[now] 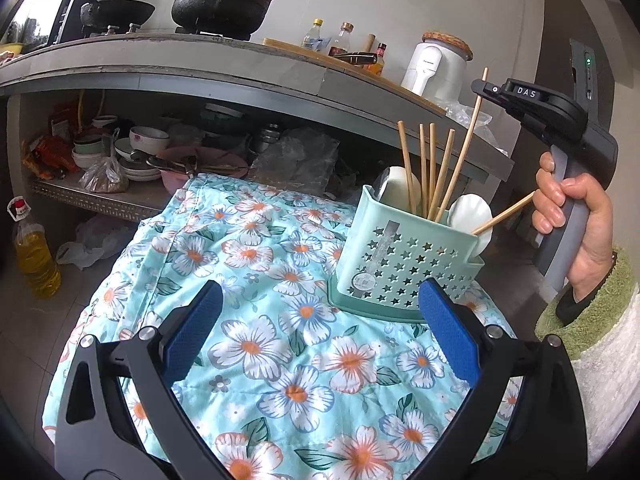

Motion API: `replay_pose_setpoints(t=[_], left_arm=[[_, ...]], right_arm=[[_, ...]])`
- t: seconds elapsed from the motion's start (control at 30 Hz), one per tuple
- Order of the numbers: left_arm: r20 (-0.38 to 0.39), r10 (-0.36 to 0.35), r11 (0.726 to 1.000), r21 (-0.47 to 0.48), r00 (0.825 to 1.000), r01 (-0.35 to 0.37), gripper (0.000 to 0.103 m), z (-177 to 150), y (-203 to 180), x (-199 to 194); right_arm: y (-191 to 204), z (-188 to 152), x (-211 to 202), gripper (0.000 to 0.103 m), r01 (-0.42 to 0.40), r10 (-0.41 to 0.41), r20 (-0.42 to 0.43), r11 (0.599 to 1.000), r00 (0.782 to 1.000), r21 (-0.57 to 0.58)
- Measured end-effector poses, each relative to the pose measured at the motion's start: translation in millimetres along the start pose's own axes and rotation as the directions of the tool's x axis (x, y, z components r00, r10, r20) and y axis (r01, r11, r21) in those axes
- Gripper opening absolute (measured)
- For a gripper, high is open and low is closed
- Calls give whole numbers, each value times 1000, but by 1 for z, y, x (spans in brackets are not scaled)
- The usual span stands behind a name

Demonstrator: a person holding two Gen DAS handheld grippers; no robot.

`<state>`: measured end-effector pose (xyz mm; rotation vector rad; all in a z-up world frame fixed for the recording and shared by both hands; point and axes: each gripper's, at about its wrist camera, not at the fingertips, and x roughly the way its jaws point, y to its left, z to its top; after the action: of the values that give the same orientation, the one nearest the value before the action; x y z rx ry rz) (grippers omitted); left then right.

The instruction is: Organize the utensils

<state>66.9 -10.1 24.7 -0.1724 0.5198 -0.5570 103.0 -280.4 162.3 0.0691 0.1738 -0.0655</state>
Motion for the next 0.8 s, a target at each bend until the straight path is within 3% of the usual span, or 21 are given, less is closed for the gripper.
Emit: replay_pose_setpoints(t=[0.23, 0.33, 0.63, 0.8], left_arm=[[-4, 13, 1000, 2, 1000, -13, 95, 0, -4, 2], [-4, 11, 1000, 3, 1000, -11, 95, 0, -3, 1], [1, 19, 1000, 15, 1000, -19, 95, 1, -11, 2], [11, 40, 999, 17, 999, -40, 95, 1, -15, -1]], right_arm=[[-2, -10, 1, 11, -35, 35, -70, 999, 997, 6], [-3, -10, -8, 28, -43, 43, -62, 999, 997, 10], [-17, -5, -57, 40, -97, 97, 6, 991, 995, 96], [-22, -28, -98, 49, -139, 134, 36, 970, 990, 201]])
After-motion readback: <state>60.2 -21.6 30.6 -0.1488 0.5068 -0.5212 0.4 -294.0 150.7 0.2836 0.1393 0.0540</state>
